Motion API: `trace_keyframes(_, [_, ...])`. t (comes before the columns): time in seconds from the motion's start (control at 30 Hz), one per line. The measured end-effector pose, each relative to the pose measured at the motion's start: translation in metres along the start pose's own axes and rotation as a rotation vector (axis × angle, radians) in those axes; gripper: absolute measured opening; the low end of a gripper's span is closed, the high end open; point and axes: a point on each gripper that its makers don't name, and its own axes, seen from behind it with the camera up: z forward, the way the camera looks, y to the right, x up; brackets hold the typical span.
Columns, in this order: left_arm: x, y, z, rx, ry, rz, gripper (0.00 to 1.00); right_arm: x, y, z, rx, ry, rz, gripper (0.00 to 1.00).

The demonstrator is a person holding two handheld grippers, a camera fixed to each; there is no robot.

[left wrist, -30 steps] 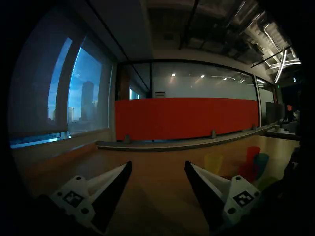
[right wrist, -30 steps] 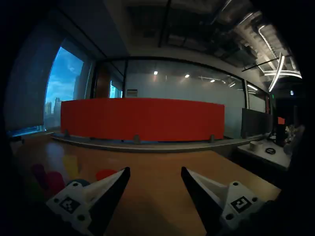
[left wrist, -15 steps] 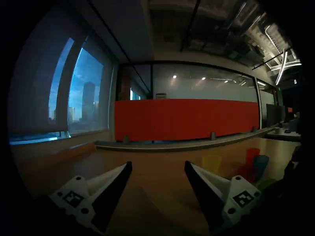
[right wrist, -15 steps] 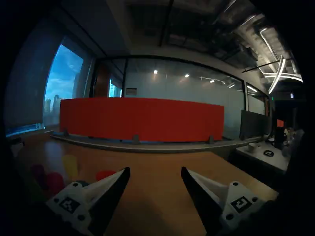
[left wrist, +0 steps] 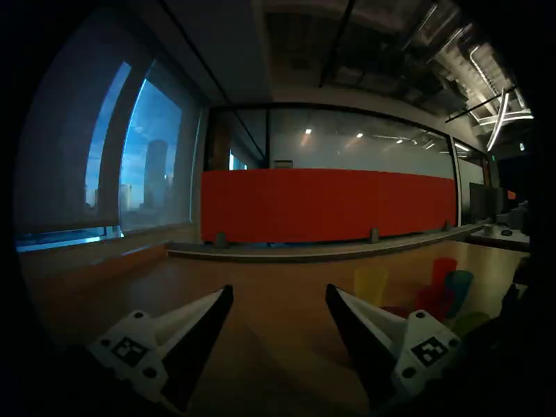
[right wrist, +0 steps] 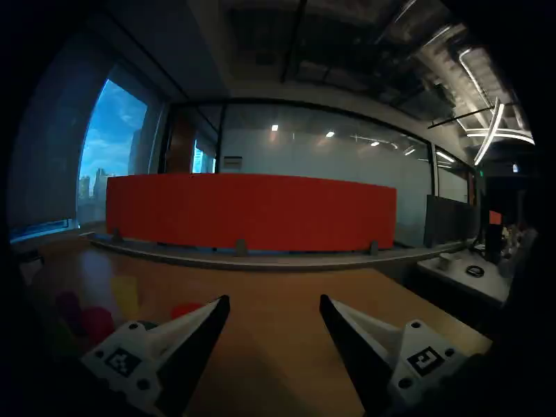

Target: Pour water

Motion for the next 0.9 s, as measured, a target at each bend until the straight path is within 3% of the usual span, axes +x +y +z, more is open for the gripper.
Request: trace_keyframes(0.9, [-0.0074,0.0009,0.0025,-0.004,-0.024,-0.002,0.99,0.0008,0.0041,-0.0003,-0.011,0.001,-0.004,1.00])
